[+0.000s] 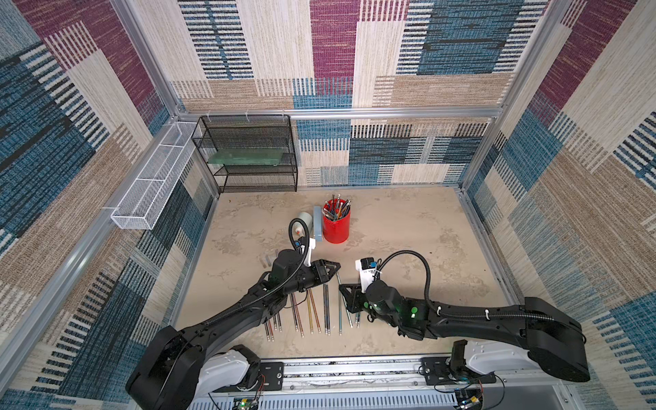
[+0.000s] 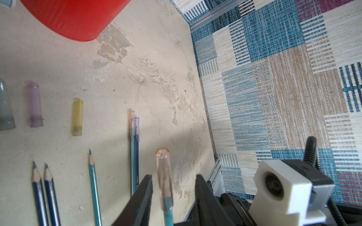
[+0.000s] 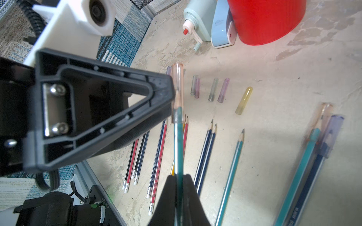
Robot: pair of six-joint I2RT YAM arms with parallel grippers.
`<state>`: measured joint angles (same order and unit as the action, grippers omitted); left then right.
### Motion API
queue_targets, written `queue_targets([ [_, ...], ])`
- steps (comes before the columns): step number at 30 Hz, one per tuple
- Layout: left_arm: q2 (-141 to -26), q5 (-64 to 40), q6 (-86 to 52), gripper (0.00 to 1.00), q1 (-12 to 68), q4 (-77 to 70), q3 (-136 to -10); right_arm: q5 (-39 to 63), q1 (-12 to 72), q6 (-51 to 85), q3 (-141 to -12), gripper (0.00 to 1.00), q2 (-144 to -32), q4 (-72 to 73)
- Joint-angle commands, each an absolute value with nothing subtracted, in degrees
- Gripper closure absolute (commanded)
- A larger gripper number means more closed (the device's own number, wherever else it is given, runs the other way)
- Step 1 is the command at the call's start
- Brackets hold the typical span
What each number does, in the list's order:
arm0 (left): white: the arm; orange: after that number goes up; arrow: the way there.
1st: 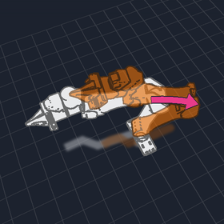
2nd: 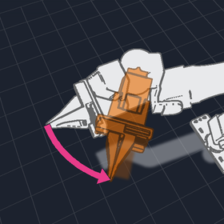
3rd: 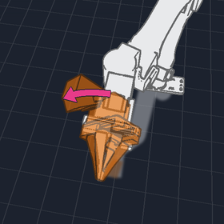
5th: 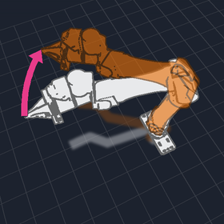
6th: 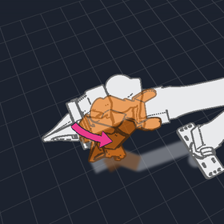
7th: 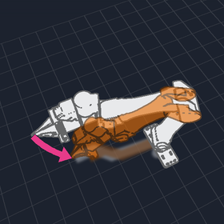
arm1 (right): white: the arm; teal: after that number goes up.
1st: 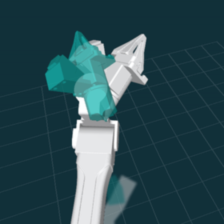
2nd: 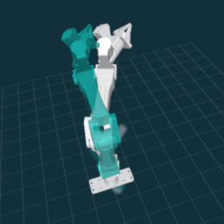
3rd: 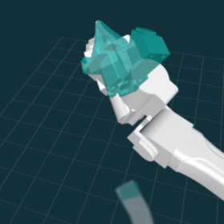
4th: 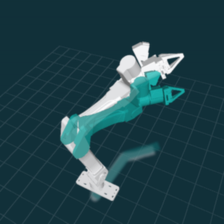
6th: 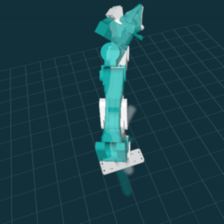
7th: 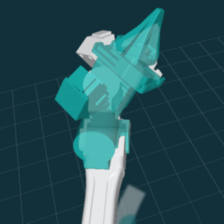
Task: Remove the protective cover of the pencils
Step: Remove the protective sleeve from the pencil.
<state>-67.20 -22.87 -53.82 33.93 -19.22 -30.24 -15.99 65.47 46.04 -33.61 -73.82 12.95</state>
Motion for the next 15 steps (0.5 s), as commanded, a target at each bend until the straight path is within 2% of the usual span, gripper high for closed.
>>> queue_targets([
  [1, -67.41, -23.51, -54.32, 0.65, 34.01, -21.43, -30.67, -16.17, 65.65, 45.18, -34.26, 0.97, -73.57, 14.85],
  [15, -67.56, -23.64, -54.23, 0.81, 34.01, -21.03, -30.85, -15.91, 65.98, 44.99, -35.11, 0.97, -74.16, 14.95],
])
